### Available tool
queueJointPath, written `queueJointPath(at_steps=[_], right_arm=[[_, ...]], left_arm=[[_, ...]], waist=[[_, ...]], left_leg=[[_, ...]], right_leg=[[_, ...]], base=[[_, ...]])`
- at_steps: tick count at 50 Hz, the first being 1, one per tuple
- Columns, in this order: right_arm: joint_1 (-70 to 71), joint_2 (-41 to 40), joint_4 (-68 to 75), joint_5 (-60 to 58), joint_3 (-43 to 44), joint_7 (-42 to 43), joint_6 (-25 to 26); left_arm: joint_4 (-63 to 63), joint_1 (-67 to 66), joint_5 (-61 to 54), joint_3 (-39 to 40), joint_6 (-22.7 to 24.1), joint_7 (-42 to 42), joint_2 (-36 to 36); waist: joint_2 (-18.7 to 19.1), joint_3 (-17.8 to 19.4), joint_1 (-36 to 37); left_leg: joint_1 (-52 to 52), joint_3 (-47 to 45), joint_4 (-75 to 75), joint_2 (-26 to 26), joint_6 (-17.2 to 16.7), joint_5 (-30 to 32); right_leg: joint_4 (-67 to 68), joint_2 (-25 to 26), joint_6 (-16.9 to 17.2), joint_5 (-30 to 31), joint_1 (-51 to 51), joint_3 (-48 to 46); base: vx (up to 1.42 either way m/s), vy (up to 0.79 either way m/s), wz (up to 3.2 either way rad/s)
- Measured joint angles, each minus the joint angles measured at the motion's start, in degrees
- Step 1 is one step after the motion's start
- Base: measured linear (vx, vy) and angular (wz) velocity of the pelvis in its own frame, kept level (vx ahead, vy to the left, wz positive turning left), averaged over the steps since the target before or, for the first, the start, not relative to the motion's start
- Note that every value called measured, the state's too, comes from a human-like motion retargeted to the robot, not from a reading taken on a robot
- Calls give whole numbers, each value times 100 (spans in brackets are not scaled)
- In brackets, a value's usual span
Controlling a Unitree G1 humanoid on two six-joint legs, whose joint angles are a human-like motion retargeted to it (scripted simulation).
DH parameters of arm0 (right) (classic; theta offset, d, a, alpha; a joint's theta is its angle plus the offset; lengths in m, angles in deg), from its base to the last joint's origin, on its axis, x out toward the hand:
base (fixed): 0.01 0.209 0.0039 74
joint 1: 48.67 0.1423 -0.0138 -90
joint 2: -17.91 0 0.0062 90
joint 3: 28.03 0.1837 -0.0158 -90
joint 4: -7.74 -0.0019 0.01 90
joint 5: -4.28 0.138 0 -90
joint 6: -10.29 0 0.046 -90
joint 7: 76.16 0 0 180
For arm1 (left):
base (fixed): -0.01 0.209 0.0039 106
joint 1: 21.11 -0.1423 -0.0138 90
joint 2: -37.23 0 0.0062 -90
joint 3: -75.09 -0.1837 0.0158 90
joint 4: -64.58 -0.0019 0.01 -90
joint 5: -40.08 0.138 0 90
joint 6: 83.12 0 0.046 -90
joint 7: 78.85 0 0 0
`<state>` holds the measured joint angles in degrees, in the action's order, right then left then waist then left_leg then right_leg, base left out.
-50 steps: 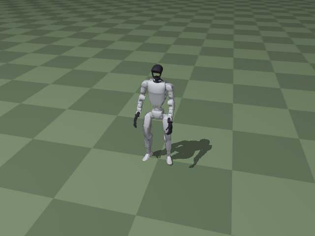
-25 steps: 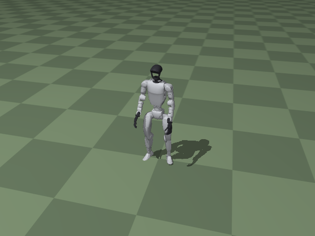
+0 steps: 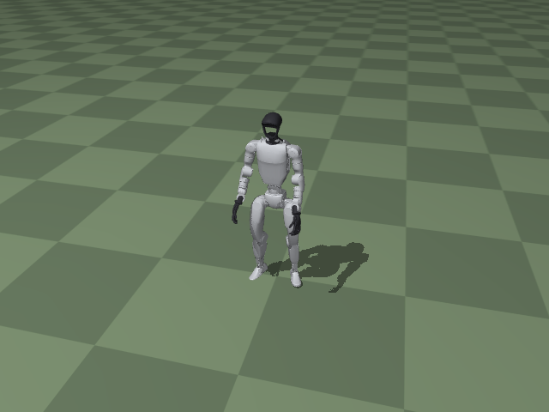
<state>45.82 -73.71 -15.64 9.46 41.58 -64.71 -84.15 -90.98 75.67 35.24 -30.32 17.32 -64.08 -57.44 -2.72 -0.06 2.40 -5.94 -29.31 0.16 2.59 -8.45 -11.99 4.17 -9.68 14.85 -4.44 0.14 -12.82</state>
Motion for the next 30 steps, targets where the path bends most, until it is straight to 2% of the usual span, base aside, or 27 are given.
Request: queueJointPath(at_steps=[10,30], right_arm=[[119,-91,-300,-155,-185,102,-51],[155,-151,-346,-193,-401,53,-19]], left_arm=[[28,-188,296,356,-73,-89,97],[173,-181,223,381,-62,-92,93]], waist=[[-123,84,-158],[-159,131,-126]], left_leg=[[-14,-29,39,46,-53,-23],[-31,-126,29,61,-34,-40]], right_leg=[[-15,35,-57,-4,28,1],[-6,63,-21,14,-20,83]], base=[[0,0,0],[0,0,0]])
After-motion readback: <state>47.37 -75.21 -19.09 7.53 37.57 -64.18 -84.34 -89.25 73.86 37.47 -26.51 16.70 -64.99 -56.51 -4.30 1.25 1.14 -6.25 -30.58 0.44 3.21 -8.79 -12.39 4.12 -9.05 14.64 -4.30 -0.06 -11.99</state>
